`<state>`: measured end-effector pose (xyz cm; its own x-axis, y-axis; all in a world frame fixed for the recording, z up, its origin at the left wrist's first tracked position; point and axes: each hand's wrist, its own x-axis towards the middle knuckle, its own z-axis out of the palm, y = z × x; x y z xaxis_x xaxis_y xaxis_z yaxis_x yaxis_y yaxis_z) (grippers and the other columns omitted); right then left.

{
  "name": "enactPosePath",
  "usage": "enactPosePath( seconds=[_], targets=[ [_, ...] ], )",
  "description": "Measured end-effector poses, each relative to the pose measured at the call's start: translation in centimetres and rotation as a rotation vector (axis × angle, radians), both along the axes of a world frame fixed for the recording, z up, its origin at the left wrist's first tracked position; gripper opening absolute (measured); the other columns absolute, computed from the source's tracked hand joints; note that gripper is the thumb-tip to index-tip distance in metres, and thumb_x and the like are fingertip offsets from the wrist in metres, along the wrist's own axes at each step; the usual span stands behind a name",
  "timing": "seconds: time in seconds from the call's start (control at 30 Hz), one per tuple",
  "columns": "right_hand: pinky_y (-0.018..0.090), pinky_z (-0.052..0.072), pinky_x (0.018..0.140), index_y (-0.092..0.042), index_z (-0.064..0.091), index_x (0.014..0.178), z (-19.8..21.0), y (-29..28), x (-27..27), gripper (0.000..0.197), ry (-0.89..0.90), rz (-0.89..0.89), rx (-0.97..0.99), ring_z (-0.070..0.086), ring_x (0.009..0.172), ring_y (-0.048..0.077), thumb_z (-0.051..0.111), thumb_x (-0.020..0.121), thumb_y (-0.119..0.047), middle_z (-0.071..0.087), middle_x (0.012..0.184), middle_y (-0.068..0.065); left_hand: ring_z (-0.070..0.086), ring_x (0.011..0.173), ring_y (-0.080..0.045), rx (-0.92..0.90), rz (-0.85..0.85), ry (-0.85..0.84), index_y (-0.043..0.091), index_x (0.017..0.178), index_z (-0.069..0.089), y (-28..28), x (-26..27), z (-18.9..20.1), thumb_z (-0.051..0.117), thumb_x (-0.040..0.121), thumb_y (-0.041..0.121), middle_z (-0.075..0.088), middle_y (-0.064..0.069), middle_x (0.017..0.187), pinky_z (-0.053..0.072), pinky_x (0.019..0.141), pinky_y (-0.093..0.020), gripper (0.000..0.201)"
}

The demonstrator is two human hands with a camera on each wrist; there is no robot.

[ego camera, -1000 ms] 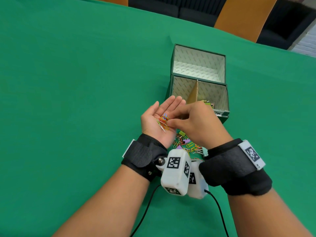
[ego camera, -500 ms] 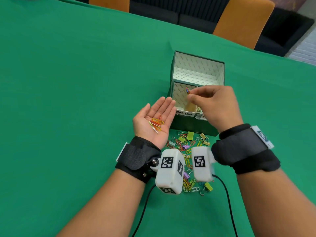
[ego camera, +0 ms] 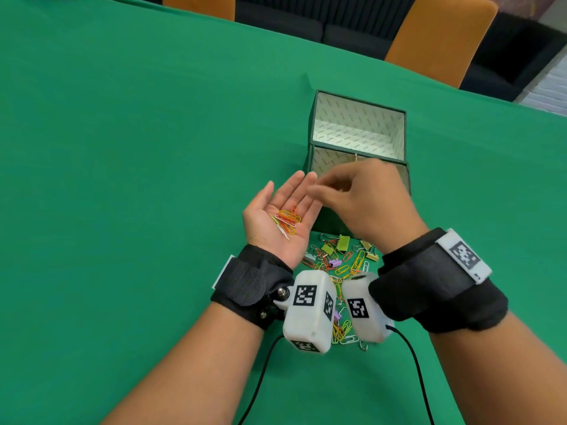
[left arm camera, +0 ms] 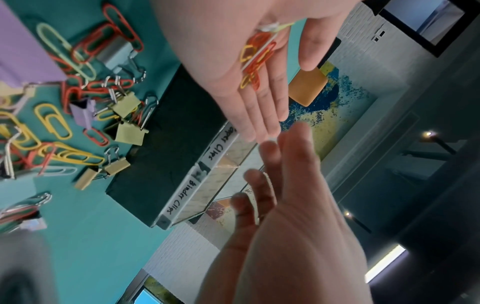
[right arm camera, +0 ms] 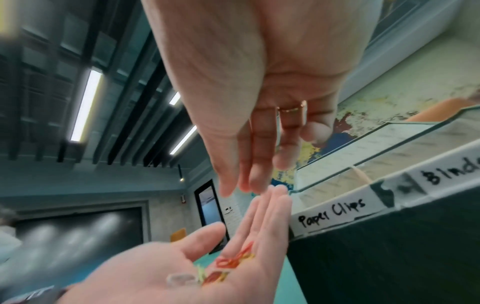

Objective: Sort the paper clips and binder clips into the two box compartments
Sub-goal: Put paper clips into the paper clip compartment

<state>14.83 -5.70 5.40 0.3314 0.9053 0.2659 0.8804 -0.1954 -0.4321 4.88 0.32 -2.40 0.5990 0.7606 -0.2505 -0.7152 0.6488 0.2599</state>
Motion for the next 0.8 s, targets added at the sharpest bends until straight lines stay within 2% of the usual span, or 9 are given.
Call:
enactPosePath(
  seconds=[0.07,0.13,0.17,0.23,0.33,0.43,0.57,0.67,0.8],
  targets=[
    [0.026,0.05,0.068,-0.031,0.076,0.084,-0.2,-0.1,-0.6,0.016,-0.056,0.03,-0.123,0.062,0.07,0.01,0.071,0.078,-0.045,0.07,0.073,-0.008,0.067,0.094,-0.03,-0.004,-0.002,-0.008,-0.004,0.114,0.061,-0.3,0.1,0.2,0.04,0.095,0.034,0.066,-0.022,0.113,0.05,0.09,-0.038,0.047],
    [0.033,0.054,0.075,-0.03,0.075,0.087,-0.6,-0.1,-0.8,0.022,-0.085,0.03,-0.208,0.066,0.078,0.017,0.073,0.074,-0.048,0.072,0.08,-0.005,0.069,0.085,-0.029,-0.006,-0.009,-0.028,-0.005,0.124,0.055,-0.5,0.1,0.5,0.039,0.096,0.037,0.062,-0.024,0.121,0.056,0.069,-0.031,0.053],
    [0.035,0.054,0.076,-0.03,0.074,0.09,-0.8,0.0,-1.0,0.024,-0.094,0.032,-0.238,0.066,0.08,0.019,0.074,0.074,-0.048,0.072,0.083,-0.004,0.07,0.077,-0.028,-0.01,-0.012,-0.03,-0.006,0.128,0.052,-0.7,0.2,0.7,0.038,0.096,0.037,0.06,-0.024,0.124,0.054,0.057,-0.026,0.056],
    [0.034,0.053,0.077,-0.032,0.074,0.095,-0.9,-0.1,-1.5,0.024,-0.113,0.061,-0.267,0.066,0.083,0.02,0.074,0.075,-0.046,0.072,0.085,-0.002,0.069,0.064,-0.024,-0.019,-0.016,-0.018,-0.007,0.131,0.049,-1.0,0.2,1.0,0.037,0.097,0.039,0.057,-0.025,0.127,0.05,0.048,-0.02,0.058],
    [0.028,0.05,0.073,-0.035,0.074,0.099,-1.3,-0.1,-2.0,0.021,-0.124,0.108,-0.261,0.062,0.078,0.015,0.072,0.079,-0.04,0.07,0.084,-0.005,0.071,0.078,-0.024,0.004,-0.026,0.004,-0.005,0.13,0.051,-1.0,0.2,0.8,0.037,0.096,0.042,0.06,-0.022,0.126,0.053,0.063,-0.025,0.059],
    [0.018,0.04,0.059,-0.032,0.076,0.09,-1.4,0.0,-1.7,0.012,-0.03,0.098,-0.26,0.054,0.064,0.005,0.074,0.078,-0.033,0.062,0.068,-0.011,0.07,0.088,-0.027,0.009,-0.037,0.015,-0.004,0.123,0.056,-0.9,0.2,0.6,0.039,0.095,0.043,0.064,-0.021,0.119,0.051,0.081,-0.035,0.057],
    [0.007,0.033,0.056,-0.026,0.077,0.086,-1.4,0.0,-0.9,0.009,0.071,0.092,-0.22,0.055,0.066,0.008,0.075,0.078,-0.029,0.059,0.064,-0.013,0.067,0.097,-0.031,0.019,-0.018,-0.003,-0.005,0.115,0.059,-0.8,0.2,0.4,0.039,0.095,0.039,0.066,-0.024,0.113,0.049,0.091,-0.04,0.053],
    [0.002,0.033,0.054,-0.027,0.078,0.088,-1.6,0.1,-0.3,0.01,0.151,0.066,-0.186,0.053,0.062,-0.001,0.077,0.078,-0.03,0.06,0.064,-0.015,0.063,0.103,-0.034,0.019,-0.009,-0.025,-0.006,0.111,0.06,-0.7,0.3,0.2,0.039,0.096,0.037,0.067,-0.024,0.109,0.044,0.099,-0.043,0.051],
    [0.005,0.034,0.051,-0.027,0.078,0.084,-2.0,-0.1,0.0,0.008,0.175,0.09,-0.174,0.052,0.053,-0.005,0.078,0.077,-0.031,0.063,0.061,-0.013,0.063,0.103,-0.034,0.018,-0.011,-0.03,-0.004,0.11,0.061,-0.5,0.3,0.1,0.039,0.096,0.037,0.067,-0.024,0.11,0.047,0.096,-0.04,0.049]
  ],
)
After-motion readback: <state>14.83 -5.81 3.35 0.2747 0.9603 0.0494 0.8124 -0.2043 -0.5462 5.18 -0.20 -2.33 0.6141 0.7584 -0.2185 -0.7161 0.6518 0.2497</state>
